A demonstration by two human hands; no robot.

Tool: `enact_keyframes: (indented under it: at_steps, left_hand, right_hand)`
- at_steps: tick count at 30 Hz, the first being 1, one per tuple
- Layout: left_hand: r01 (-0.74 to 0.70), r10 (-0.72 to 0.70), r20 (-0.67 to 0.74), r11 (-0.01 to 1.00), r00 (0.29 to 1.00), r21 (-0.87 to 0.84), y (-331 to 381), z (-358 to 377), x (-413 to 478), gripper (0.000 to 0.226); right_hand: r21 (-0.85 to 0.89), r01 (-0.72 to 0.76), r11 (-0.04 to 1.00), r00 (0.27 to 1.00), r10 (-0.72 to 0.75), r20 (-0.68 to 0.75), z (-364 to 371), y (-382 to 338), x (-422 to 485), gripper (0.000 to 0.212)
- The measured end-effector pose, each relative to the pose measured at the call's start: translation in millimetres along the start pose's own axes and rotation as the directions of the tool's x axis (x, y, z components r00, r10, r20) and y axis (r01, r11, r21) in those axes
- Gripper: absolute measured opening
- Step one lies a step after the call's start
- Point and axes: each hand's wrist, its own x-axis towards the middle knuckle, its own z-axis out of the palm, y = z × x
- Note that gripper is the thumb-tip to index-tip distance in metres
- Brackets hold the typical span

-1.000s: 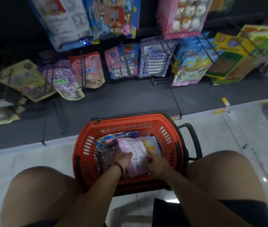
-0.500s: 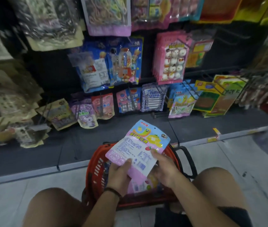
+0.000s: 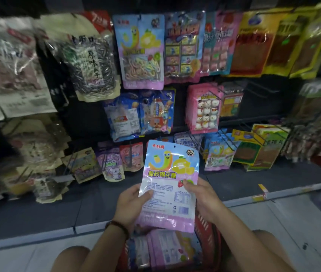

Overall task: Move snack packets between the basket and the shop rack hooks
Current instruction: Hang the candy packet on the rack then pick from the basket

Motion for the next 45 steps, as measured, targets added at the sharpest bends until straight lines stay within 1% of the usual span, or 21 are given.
enact_keyframes:
  at_steps: [2,4,7,9,10,11,13,14,15,16,17,18,20,22,24,27,30,32,35,38,45]
  left_hand:
    - [-0.035,0.037,-0.052,0.998,0.998,0.046,10.7,-1.2,2.0,0.017]
    - [-0.076,0.091,-0.111,0.988,0.99,0.138,20.2,0.0,5.1,0.027]
    - [-0.166,0.219,-0.158,0.941,0.963,0.295,38.1,15.0,3.7,0.074]
    - [-0.268,0.342,-0.128,0.878,0.931,0.397,47.5,27.9,4.2,0.086]
    - [-0.331,0.39,-0.078,0.858,0.918,0.392,54.4,35.4,3.6,0.085]
    - [-0.356,0.381,-0.013,0.877,0.925,0.323,62.0,41.9,3.3,0.084]
    - [-0.322,0.307,0.114,0.935,0.945,0.148,75.2,51.3,4.0,0.088]
    - [-0.325,0.311,0.131,0.939,0.941,0.111,80.6,52.4,4.4,0.089]
    - [-0.356,0.343,0.116,0.927,0.932,0.12,85.7,50.3,6.2,0.079]
    - [-0.39,0.382,0.078,0.911,0.921,0.135,90.0,46.9,9.5,0.058]
    - [-0.406,0.408,0.019,0.901,0.913,0.153,94.5,42.8,11.2,0.035]
    - [-0.414,0.421,-0.023,0.9,0.907,0.139,97.4,38.2,14.1,0.022]
    - [-0.399,0.405,-0.068,0.913,0.912,0.087,106.6,28.9,16.6,0.023]
    - [-0.395,0.398,-0.065,0.917,0.915,0.055,118.3,18.9,16.4,0.024]
    - [-0.423,0.426,-0.035,0.904,0.904,0.057,131.5,10.2,15.1,0.029]
    - [-0.53,0.529,0.042,0.843,0.848,0.086,150.7,0.5,12.3,0.053]
    - [-0.586,0.583,0.068,0.803,0.81,0.108,168.8,-2.2,12.1,0.084]
    - [-0.606,0.592,0.128,0.776,0.796,0.176,182.6,-1.9,15.5,0.086]
    - [-0.585,0.533,0.242,0.757,0.811,0.291,204.2,-2.3,24.6,0.093]
    - [-0.583,0.516,0.273,0.737,0.812,0.343,231.1,-0.7,34.7,0.104]
    - [-0.625,0.565,0.299,0.567,0.769,0.536,308.4,-1.5,71.6,0.121]
  right_hand:
    - [-0.022,0.032,0.999,0.999,-0.032,0.017,5.8,-9.7,-0.5,0.022]
    - [-0.059,0.095,0.994,0.995,-0.095,0.007,14.5,-23.9,-2.2,0.02]
    - [-0.223,0.251,0.942,0.959,-0.273,-0.076,36.7,-46.7,-4.1,0.014]
    - [-0.366,0.321,0.874,0.921,-0.377,-0.094,55.9,-60.3,-6.6,0.013]
    - [-0.412,0.355,0.839,0.905,-0.419,-0.073,65.0,-66.7,-9.1,0.013]
    - [-0.438,0.39,0.81,0.895,-0.446,-0.028,73.5,-72.9,-12.1,0.016]
    - [-0.43,0.437,0.79,0.896,-0.424,0.133,90.3,-85.1,-22.7,0.029]
    - [-0.459,0.468,0.755,0.883,-0.414,0.221,96.2,-89.8,-28.7,0.038]
    - [-0.524,0.505,0.685,0.863,-0.415,0.289,99.1,-91.9,-29.4,0.048]
    - [-0.569,0.534,0.626,0.846,-0.403,0.351,100.2,-94.6,-28.9,0.057]
    - [-0.588,0.552,0.591,0.834,-0.39,0.391,98.4,-96.5,-25.9,0.062]
    - [-0.595,0.549,0.587,0.836,-0.38,0.397,95.9,-100.9,-23.1,0.062]
    - [-0.646,0.558,0.521,0.822,-0.453,0.345,88.3,-114.0,-14.3,0.054]
    - [-0.718,0.541,0.437,0.805,-0.516,0.293,80.5,-131.8,-8.1,0.055]
    - [-0.73,0.51,0.455,0.831,-0.479,0.283,74.0,-151.4,-3.3,0.069]
    - [-0.687,0.516,0.512,0.848,-0.419,0.324,69.8,-172.1,4.0,0.084]
    - [-0.554,0.535,0.637,0.845,-0.408,0.346,74.8,-191.2,5.9,0.084]
    - [-0.511,0.536,0.671,0.844,-0.424,0.329,76.0,-202.8,9.2,0.083]
    - [-0.525,0.551,0.649,0.834,-0.453,0.315,77.3,-218.3,15.7,0.089]
    - [-0.549,0.555,0.625,0.83,-0.458,0.319,83.3,-240.8,22.7,0.094]
    - [-0.605,0.6,0.523,0.797,-0.459,0.393,111.2,-310.9,47.2,0.107]
